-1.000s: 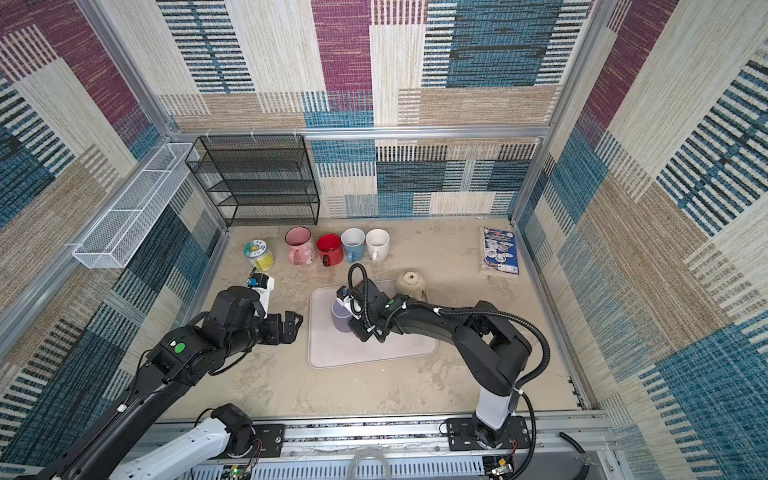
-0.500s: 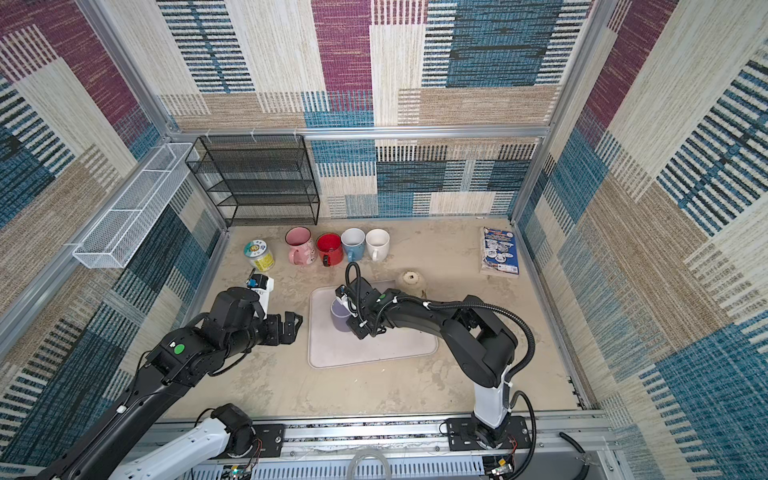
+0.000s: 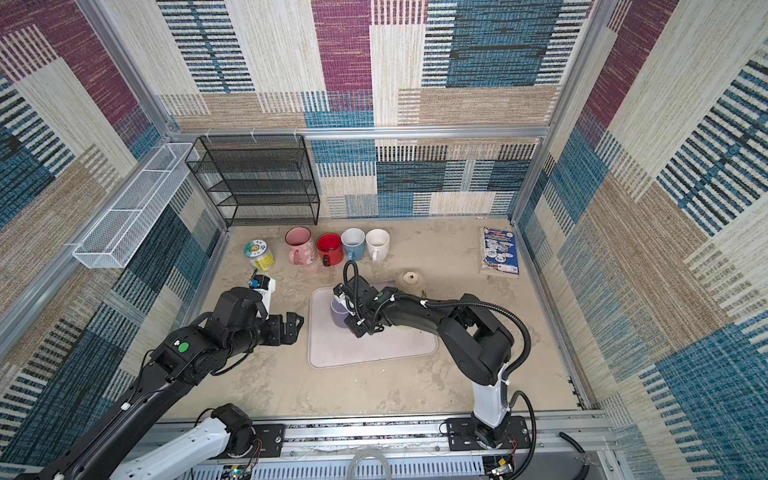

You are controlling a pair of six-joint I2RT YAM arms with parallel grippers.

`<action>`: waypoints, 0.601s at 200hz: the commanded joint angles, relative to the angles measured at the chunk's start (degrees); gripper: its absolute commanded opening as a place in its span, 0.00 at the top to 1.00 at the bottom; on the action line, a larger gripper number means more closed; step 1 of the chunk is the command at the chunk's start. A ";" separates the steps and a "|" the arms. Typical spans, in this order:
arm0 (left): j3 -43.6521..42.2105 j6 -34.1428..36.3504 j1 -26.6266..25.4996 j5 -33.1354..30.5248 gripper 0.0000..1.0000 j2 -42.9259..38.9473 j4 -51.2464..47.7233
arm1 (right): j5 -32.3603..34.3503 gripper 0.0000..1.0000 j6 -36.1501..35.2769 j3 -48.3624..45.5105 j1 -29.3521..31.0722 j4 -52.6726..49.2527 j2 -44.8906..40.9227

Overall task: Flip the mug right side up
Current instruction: 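Lower the right gripper and grasp the lavender mug by its handle, then lift and tilt the lavender mug with the right gripper while the left gripper approaches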

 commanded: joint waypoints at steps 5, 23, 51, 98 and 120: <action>-1.63 -1.27 -0.01 2.30 0.01 -0.32 3.13 | -1.60 1.00 0.43 -0.03 0.09 0.90 -1.65; -4.00 -2.23 -0.01 4.87 0.01 -0.95 6.52 | -2.28 1.00 0.62 -0.46 -0.06 2.09 -3.46; -8.85 -4.15 0.00 9.08 0.03 -1.85 12.52 | -4.23 1.00 1.15 -1.74 -0.66 4.74 -7.33; -16.13 -6.64 -0.01 20.51 0.21 -3.64 27.15 | -13.78 1.00 3.65 -7.59 -4.37 13.55 -16.72; -19.05 -8.00 -0.01 26.04 0.30 -4.40 35.42 | -21.02 1.00 5.54 -11.73 -6.87 20.21 -22.70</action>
